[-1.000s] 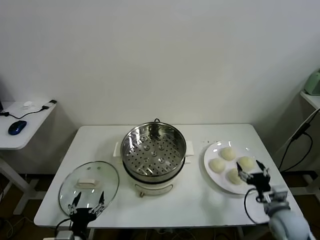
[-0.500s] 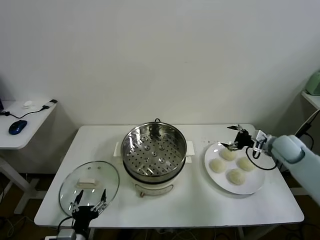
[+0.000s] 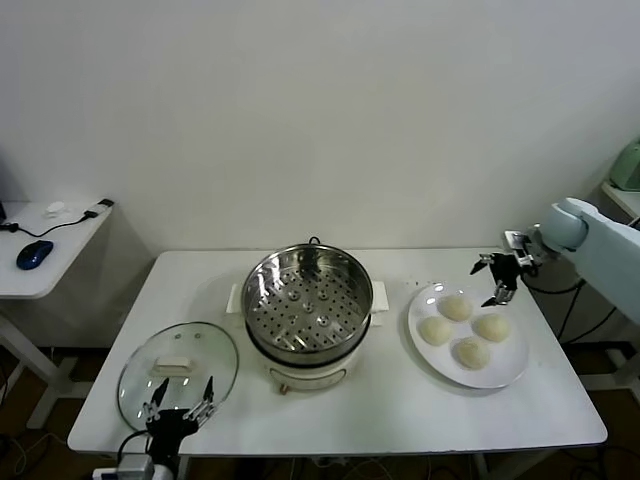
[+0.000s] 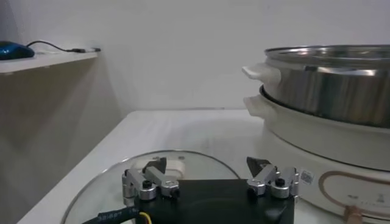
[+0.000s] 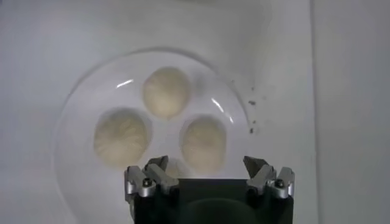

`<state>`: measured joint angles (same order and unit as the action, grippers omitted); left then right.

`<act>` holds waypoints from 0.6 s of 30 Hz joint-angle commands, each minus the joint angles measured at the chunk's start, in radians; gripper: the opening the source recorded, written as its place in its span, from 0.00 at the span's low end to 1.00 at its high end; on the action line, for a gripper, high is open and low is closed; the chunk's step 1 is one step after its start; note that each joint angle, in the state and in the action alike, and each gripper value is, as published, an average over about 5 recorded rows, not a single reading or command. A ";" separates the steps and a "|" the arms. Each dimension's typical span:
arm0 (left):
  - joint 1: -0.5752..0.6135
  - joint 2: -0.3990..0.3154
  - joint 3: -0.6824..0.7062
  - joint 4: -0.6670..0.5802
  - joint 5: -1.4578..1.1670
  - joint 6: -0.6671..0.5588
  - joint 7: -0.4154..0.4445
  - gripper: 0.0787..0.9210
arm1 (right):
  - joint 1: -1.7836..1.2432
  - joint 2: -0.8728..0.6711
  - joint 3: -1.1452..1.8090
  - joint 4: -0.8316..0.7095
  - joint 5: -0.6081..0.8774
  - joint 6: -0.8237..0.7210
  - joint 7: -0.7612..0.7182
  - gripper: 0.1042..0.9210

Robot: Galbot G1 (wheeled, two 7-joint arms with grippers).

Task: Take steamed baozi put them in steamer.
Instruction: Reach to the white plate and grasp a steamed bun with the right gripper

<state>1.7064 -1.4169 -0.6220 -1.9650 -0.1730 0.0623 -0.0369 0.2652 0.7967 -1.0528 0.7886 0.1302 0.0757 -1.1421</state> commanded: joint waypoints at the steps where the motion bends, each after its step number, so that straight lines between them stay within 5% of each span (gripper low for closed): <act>1: -0.003 -0.001 0.003 0.014 0.001 -0.003 0.001 0.88 | -0.028 0.167 -0.045 -0.235 -0.001 0.017 -0.027 0.88; 18: 0.007 -0.003 0.011 0.027 0.005 -0.020 0.001 0.88 | -0.151 0.333 0.169 -0.424 -0.246 0.028 0.042 0.88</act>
<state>1.7112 -1.4197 -0.6131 -1.9399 -0.1692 0.0450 -0.0363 0.1517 1.0467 -0.9537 0.4734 -0.0064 0.0998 -1.1134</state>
